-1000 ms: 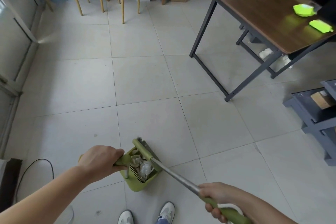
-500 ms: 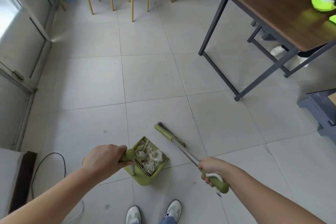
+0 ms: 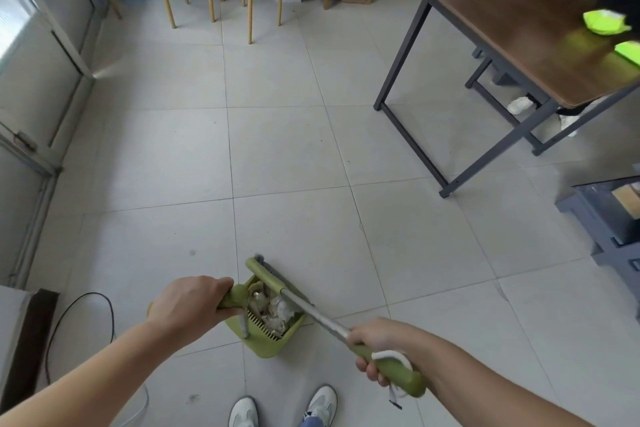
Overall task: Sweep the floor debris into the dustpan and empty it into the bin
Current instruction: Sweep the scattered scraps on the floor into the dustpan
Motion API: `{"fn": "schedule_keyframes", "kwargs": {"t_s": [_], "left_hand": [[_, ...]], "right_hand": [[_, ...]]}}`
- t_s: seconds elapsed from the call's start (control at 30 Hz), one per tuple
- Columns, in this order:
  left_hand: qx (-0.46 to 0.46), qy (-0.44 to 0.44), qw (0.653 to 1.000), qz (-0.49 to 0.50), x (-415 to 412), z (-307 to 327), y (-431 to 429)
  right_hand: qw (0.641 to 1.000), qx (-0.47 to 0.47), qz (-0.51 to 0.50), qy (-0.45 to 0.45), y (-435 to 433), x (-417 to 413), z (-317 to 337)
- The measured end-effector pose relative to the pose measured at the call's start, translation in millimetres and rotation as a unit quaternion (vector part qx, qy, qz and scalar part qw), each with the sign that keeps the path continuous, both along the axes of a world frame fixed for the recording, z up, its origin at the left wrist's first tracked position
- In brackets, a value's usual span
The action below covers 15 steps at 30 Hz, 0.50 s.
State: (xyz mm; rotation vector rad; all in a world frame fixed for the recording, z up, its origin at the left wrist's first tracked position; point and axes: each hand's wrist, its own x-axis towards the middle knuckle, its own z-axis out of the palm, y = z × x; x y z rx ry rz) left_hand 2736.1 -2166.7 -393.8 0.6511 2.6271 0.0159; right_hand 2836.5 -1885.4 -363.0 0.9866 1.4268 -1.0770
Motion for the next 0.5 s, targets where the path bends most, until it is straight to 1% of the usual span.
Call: {"fn": "schedule_keyframes", "kwargs": {"t_s": [0.1, 0.3, 0.5], "left_hand": [[0.003, 0.001, 1.000, 0.005, -0.4, 4.1, 3.5], [0.023, 0.019, 0.999, 0.021, -4.2, 19.9, 9.2], [0.037, 0.042, 0.998, 0.032, -13.3, 49.0, 16.4]], "right_hand": [[1.000, 0.003, 0.018, 0.024, 8.9, -11.9, 24.8], [0.998, 0.007, 0.056, 0.021, 13.6, -45.0, 61.7], [0.993, 0.026, 0.091, 0.067, 18.6, -66.9, 95.4]]}}
